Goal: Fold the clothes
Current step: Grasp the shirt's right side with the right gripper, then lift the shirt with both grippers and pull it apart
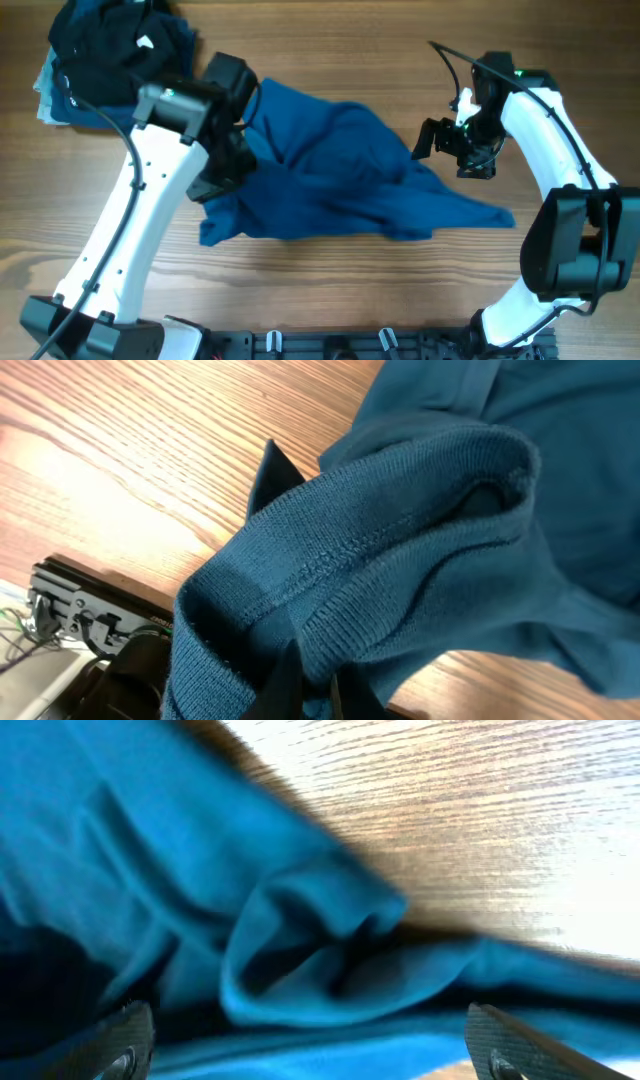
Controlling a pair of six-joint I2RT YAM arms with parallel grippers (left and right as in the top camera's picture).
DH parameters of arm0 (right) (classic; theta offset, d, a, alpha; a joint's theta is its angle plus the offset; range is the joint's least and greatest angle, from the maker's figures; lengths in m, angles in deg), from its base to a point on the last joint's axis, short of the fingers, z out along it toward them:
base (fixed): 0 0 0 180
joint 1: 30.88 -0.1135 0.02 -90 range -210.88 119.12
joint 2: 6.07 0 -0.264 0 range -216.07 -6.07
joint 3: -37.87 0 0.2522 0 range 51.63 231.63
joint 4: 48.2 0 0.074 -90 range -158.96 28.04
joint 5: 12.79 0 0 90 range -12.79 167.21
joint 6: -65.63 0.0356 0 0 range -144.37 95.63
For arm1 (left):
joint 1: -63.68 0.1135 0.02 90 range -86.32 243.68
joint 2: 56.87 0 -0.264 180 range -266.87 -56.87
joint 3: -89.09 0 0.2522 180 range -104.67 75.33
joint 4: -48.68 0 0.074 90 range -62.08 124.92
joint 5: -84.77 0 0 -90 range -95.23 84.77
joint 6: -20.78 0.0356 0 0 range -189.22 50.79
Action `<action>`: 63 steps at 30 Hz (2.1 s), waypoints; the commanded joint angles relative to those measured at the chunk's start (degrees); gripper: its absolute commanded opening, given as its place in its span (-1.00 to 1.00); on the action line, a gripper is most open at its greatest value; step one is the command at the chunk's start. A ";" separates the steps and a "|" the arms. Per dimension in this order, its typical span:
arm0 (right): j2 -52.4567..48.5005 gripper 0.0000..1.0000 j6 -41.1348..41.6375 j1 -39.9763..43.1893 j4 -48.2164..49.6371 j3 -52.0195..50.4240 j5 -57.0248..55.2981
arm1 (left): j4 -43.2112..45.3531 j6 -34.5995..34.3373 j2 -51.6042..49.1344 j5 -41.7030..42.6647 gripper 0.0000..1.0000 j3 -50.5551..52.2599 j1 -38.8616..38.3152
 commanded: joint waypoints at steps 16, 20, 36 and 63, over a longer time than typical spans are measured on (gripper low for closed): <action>-0.42 -0.91 1.73 -2.56 8.92 -9.35 5.95 | 1.86 0.94 0.57 -2.27 -0.89 -0.11 1.99; 1.01 -0.91 1.88 -2.54 6.25 -3.15 4.66 | 4.72 2.58 0.59 -2.23 -0.92 -0.17 1.99; 13.77 -0.78 6.36 -2.54 -9.77 27.36 -12.15 | 6.73 11.32 12.33 -2.34 -0.92 -20.87 1.92; 7.78 -0.32 0.94 -10.29 -18.14 9.84 4.87 | 4.02 9.11 1.51 -13.77 -0.92 -20.74 1.99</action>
